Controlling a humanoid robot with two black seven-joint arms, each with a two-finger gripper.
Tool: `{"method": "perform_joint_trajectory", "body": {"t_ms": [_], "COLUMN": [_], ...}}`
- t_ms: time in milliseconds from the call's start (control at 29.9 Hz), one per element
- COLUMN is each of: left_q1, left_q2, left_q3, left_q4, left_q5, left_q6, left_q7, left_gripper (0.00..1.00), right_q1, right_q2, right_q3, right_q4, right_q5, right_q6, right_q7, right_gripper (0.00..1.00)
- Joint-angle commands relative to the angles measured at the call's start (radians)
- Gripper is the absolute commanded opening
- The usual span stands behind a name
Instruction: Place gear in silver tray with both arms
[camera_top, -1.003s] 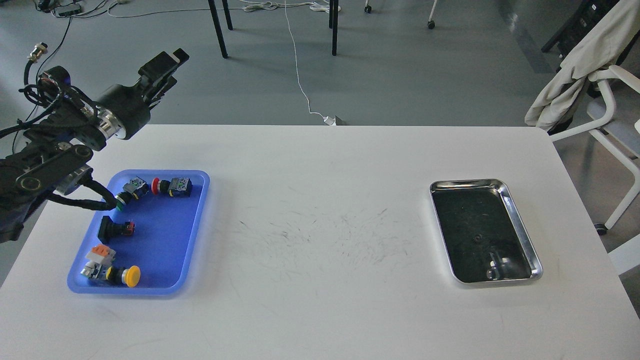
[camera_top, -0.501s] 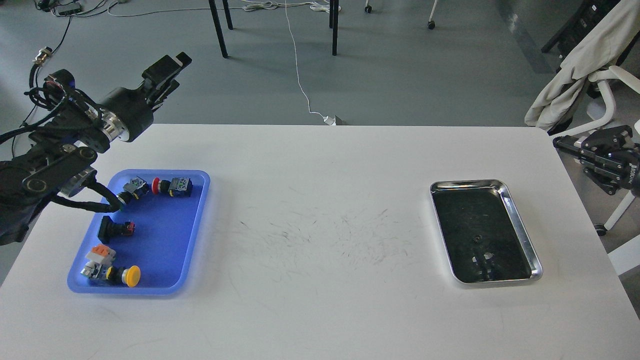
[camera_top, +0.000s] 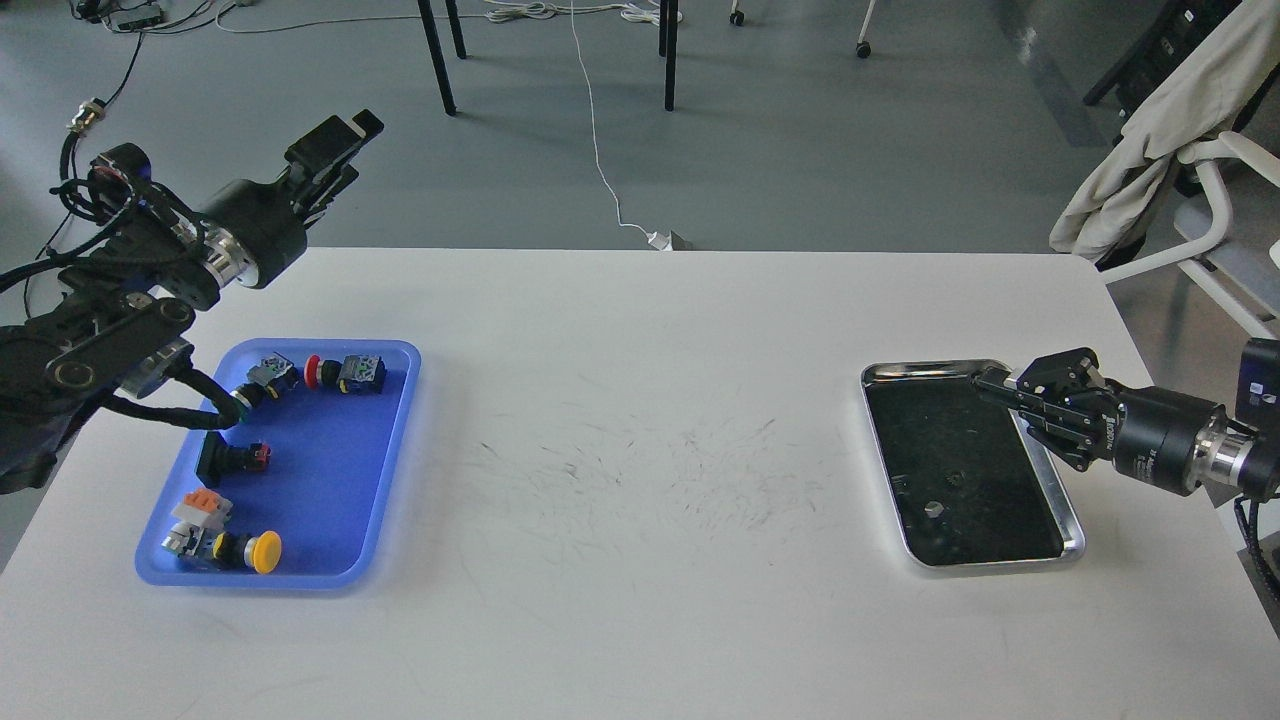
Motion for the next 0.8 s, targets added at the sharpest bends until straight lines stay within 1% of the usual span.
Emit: {"method": "perform_joint_trajectory", "body": {"t_ms": [0, 201, 368, 468, 769], "left_q1": [0.000, 0.002, 0.000, 0.000, 0.005], "left_q2": [-0.001, -0.001, -0.001, -0.001, 0.004], "left_q3": [0.002, 0.002, 0.002, 0.002, 0.002], "left_q4": [-0.001, -0.001, -0.001, -0.001, -0.001], "left_q5": [0.000, 0.000, 0.000, 0.000, 0.000], "left_q6": [0.000, -0.001, -0.001, -0.001, -0.001], "left_q7": [0.000, 0.000, 0.000, 0.000, 0.000], "left_gripper": [0.87, 0.87, 0.87, 0.87, 0.87], "right_q1": [-0.010, -0.044, -0.074, -0.082, -0.087], "right_q2": [0.026, 0.046, 0.100, 0.134, 0.166], "right_q3": [0.005, 0.014, 0.028, 0.029, 0.035], "right_q4": [-0.058, -0.124, -0.191, -0.202, -0.245], "right_q5": [0.003, 0.001, 0.001, 0.001, 0.000], "right_q6": [-0.015, -0.016, -0.016, -0.018, -0.021], "right_q7": [0.000, 0.000, 0.000, 0.000, 0.000], "right_gripper": [0.01, 0.02, 0.03, 0.03, 0.04]}}
